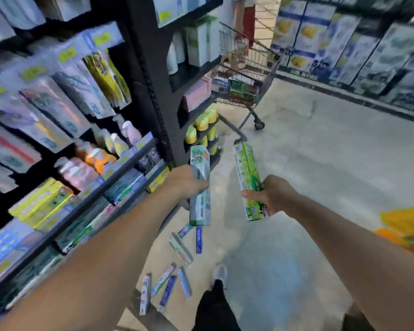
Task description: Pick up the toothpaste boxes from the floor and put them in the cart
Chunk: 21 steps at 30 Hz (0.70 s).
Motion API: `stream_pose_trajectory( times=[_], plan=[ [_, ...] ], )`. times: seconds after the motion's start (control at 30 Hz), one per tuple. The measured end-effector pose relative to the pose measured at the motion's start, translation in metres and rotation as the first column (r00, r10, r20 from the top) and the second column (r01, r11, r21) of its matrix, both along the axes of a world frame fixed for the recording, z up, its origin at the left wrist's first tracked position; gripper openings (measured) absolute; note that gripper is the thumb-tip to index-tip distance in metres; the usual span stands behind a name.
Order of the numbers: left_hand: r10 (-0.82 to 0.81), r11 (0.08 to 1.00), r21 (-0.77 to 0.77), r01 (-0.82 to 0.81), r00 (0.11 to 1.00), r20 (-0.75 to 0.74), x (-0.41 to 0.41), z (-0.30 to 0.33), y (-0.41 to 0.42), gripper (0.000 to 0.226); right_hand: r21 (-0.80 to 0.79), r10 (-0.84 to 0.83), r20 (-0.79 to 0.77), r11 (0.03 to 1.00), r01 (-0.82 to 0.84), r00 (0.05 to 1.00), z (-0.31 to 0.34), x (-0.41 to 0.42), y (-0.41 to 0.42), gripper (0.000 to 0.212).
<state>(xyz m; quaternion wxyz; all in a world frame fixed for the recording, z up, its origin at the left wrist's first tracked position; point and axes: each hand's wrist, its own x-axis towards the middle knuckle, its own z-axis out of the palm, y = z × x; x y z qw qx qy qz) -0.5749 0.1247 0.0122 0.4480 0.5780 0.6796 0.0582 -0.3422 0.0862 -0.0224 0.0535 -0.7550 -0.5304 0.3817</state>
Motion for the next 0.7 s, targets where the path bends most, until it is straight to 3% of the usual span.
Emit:
stream_pose_trajectory(
  times=[0.23,0.53,0.7],
  plan=[
    [-0.128,0.987,0.093,0.134,0.989,-0.068,0.076,-0.017,0.145,0.027,-0.011,-0.127,-0.045,0.992,0.127,0.991,-0.001,0.071,0.119,0.063],
    [-0.187,0.982,0.012,0.187,0.982,0.000,0.178,-0.003,0.316,0.034,-0.042,-0.280,-0.114,0.960,0.277,0.953,0.012,0.156,0.268,0.068],
    [-0.176,0.984,0.011,0.176,0.984,-0.001,0.244,-0.012,0.398,0.037,-0.045,-0.270,-0.120,0.963,0.266,0.955,0.005,0.213,0.352,0.065]
  ],
)
